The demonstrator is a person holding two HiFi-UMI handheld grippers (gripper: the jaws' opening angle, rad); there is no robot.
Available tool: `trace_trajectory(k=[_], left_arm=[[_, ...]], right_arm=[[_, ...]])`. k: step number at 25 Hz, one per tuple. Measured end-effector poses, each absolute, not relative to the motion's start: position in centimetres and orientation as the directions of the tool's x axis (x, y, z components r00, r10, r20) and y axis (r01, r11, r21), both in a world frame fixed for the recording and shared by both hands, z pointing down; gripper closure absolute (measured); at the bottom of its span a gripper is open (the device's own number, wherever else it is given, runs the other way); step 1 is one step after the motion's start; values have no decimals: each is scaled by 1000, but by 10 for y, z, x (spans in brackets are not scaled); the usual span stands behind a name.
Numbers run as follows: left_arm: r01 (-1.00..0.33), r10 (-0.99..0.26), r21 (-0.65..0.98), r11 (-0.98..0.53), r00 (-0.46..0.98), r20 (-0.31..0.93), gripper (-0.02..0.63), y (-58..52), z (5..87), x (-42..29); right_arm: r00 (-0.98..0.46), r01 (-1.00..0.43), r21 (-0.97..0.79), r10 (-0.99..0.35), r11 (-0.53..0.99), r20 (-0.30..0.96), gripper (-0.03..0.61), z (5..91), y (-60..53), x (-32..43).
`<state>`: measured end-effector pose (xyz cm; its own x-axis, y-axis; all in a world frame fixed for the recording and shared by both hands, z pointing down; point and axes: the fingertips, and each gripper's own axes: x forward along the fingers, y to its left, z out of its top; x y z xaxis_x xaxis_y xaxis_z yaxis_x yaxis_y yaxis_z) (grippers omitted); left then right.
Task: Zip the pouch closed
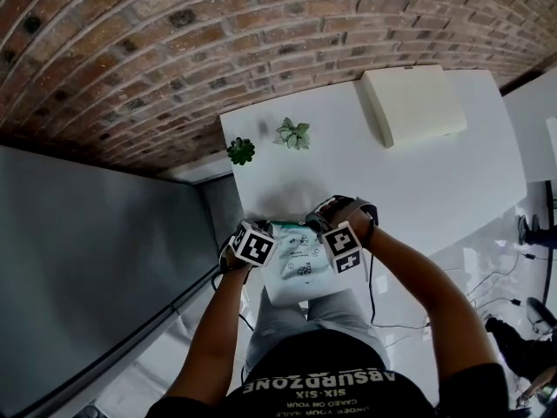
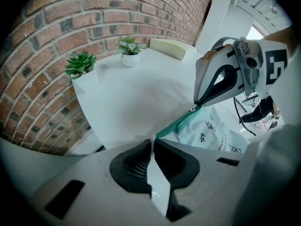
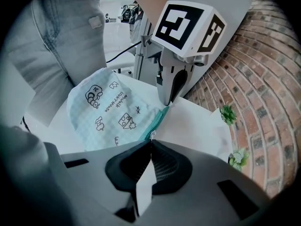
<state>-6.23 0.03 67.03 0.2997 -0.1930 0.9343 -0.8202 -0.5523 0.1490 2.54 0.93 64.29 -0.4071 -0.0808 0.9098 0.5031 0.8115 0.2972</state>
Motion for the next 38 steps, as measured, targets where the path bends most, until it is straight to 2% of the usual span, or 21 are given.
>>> trace_trajectory(k=[38], left_arm=[[-834,-198,139,-534,283,939,586,1,672,-61]], right_arm=[[-396,463,286,-93,839,914,578,646,11,58]])
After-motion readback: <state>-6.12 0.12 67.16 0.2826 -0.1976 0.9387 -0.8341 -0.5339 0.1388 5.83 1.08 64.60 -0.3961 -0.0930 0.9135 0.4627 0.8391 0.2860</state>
